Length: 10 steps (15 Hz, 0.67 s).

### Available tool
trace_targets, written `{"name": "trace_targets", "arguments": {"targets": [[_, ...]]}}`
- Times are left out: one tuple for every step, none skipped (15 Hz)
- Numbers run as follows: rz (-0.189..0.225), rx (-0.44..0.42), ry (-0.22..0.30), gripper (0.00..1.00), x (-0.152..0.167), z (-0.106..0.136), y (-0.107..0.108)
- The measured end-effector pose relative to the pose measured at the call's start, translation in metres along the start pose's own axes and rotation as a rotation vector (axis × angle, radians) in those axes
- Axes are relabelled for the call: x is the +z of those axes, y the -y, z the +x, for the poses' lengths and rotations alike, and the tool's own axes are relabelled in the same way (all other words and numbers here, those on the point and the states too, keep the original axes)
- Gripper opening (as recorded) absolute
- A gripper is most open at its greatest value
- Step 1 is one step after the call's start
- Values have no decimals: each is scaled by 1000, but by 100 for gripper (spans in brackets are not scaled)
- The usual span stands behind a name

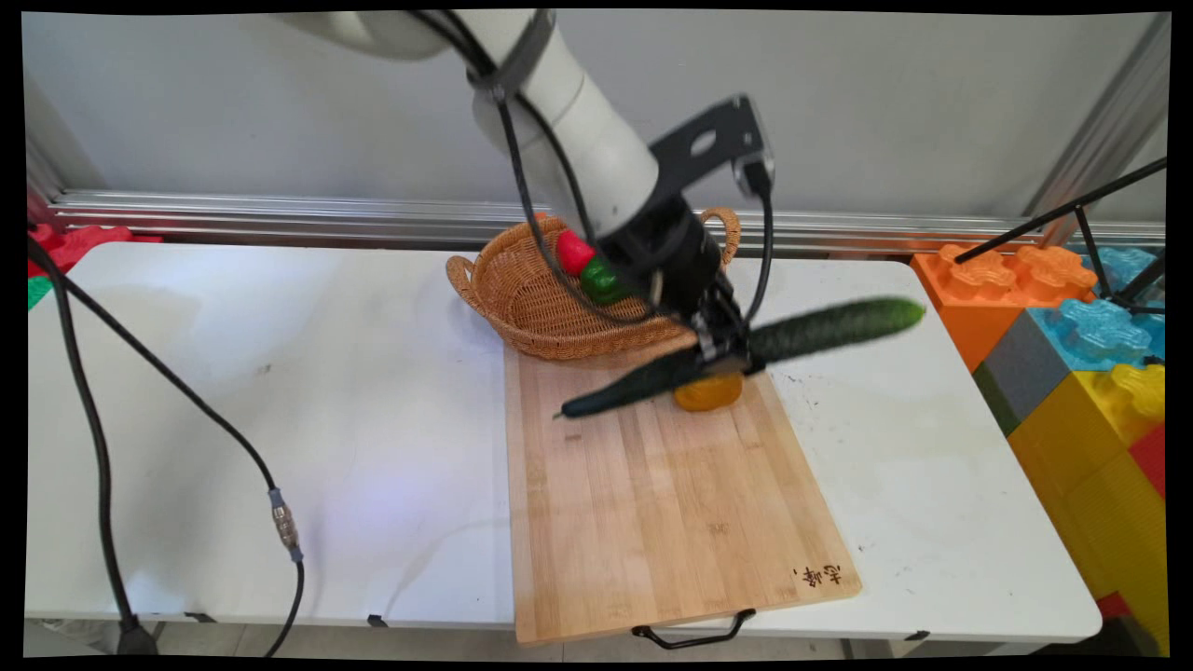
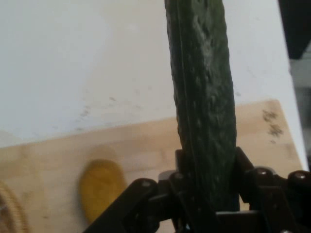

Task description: Place the picked object on the cutting board

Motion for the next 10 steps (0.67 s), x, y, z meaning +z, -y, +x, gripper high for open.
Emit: {"name": "trace_targets", "arguments": {"targets": [[-12,7,11,0,6,-4,-7],[-24,14,24,0,14,-9,-14],[-31,22,33,0,21,-12,-20],[-34,27,39,0,26,-15,-23],[-39,35,50,0,35,-19,-29],[-43,42,60,0,43,-23,-34],[-46,50,71,0,52,-28,-39],[-48,60,84,0,62,-33,-44],[-49,67,92,0,68,-36,-47],[-51,76,102,0,77,-41,-51]]}}
